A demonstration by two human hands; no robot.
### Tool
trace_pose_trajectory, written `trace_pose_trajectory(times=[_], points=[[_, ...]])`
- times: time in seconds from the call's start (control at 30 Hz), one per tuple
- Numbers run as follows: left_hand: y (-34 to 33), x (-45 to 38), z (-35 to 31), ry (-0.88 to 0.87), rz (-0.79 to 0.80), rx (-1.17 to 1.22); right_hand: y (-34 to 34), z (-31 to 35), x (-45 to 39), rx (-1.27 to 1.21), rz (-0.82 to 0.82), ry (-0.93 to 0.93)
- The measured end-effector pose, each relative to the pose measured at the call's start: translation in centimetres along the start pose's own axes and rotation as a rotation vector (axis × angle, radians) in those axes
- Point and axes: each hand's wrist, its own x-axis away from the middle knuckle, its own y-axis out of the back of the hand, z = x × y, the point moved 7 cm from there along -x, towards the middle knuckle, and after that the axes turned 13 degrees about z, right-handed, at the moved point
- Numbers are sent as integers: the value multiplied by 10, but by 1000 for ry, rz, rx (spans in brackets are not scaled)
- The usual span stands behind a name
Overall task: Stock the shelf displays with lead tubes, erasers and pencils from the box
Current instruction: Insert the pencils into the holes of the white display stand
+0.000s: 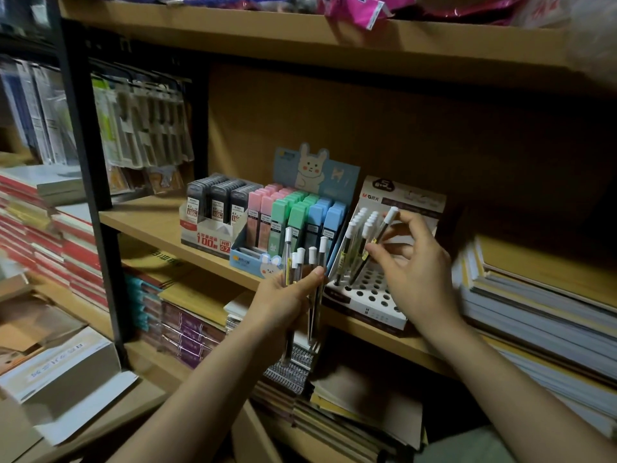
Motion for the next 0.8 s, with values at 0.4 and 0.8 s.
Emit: trace_pose_trajectory(times=[0.4,0.8], points=[[-3,4,-2,-8,10,-3,-5,20,1,172,22,140],[-12,2,-2,-11,165,63,-3,16,7,377,34,65]])
